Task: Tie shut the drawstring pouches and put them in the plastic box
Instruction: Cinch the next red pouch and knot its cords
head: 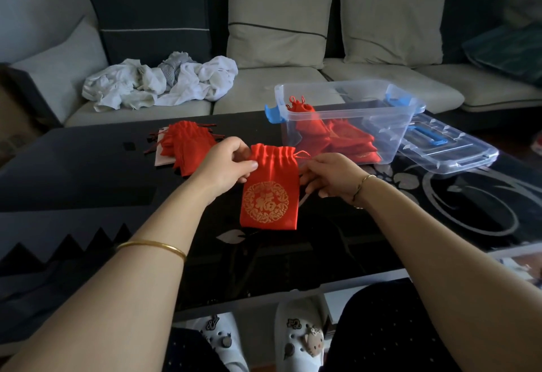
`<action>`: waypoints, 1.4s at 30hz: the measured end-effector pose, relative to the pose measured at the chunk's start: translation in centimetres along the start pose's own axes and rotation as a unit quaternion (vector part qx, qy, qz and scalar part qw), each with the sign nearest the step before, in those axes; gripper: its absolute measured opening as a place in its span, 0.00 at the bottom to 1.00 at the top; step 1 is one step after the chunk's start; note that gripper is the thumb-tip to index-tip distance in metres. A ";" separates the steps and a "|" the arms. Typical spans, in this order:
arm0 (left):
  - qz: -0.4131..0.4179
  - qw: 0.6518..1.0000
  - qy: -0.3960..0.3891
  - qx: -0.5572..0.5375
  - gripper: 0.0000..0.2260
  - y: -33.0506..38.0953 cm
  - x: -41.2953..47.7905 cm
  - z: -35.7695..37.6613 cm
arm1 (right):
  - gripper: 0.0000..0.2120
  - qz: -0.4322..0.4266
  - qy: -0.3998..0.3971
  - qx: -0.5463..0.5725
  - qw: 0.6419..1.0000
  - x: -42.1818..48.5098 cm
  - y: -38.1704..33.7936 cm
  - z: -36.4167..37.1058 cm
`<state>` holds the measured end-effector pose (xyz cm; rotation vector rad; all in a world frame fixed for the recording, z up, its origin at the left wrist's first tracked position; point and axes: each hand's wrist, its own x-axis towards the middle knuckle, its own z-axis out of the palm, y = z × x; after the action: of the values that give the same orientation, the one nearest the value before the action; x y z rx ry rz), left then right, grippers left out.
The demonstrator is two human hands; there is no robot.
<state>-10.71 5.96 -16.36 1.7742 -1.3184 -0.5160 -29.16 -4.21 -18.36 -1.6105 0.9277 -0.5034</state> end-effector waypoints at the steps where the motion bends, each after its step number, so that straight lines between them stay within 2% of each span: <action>1: 0.001 1.000 0.001 0.013 0.03 0.0 0.1 -0.1 | 0.12 0.001 0.009 0.016 1.000 -0.2 -0.1 -0.2; 7: -0.004 0.997 -0.013 0.071 0.07 -0.1 0.4 -0.7 | 0.16 -0.022 0.103 0.104 0.989 0.0 -0.4 -0.5; 12: 0.003 0.979 0.054 0.197 0.04 0.4 0.3 -1.3 | 0.16 -0.047 0.196 0.104 0.974 0.3 -0.6 -0.8; 16: -0.001 0.963 0.094 0.252 0.07 1.1 -0.1 -1.7 | 0.16 -0.055 0.240 0.064 0.967 0.3 -0.4 -0.8; 21: -0.032 0.966 0.118 0.229 0.11 1.1 -0.2 -2.1 | 0.15 -0.053 0.276 0.091 0.955 0.3 -0.6 -0.9; 26: -0.050 0.972 0.112 0.201 0.15 0.8 0.0 -2.2 | 0.17 -0.025 0.276 0.142 0.950 0.2 -0.6 -1.0; 28: -0.090 0.978 0.113 0.148 0.15 0.7 0.4 -2.3 | 0.17 0.007 0.288 0.205 0.935 0.3 -0.5 -1.3; 30: -0.159 0.978 0.131 0.017 0.16 0.6 0.9 -2.3 | 0.16 0.054 0.313 0.289 0.903 0.5 -0.3 -1.8; 32: -0.215 0.959 0.137 -0.128 0.16 0.7 1.0 -2.0 | 0.16 0.084 0.335 0.336 0.876 0.6 -0.1 -2.1; 34: -0.228 0.941 0.154 -0.197 0.15 1.3 1.1 -1.8 | 0.17 0.081 0.353 0.341 0.867 0.6 -0.2 -1.9; 37: -0.185 0.918 0.156 -0.314 0.15 2.7 1.1 -1.9 | 0.18 0.027 0.367 0.278 0.887 0.4 -1.1 -1.3; 39: -0.132 0.902 0.082 -0.403 0.16 3.7 0.8 -2.0 | 0.17 -0.033 0.356 0.238 0.903 0.2 -2.0 -1.2; 42: -0.066 0.913 0.009 -0.402 0.16 4.9 0.6 -1.3 | 0.15 -0.115 0.316 0.179 0.925 -0.4 -4.1 -0.5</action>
<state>-12.36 5.44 -11.52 1.1623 -0.7863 -0.9520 -28.56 -4.06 -14.28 -1.2332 1.0356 -1.3338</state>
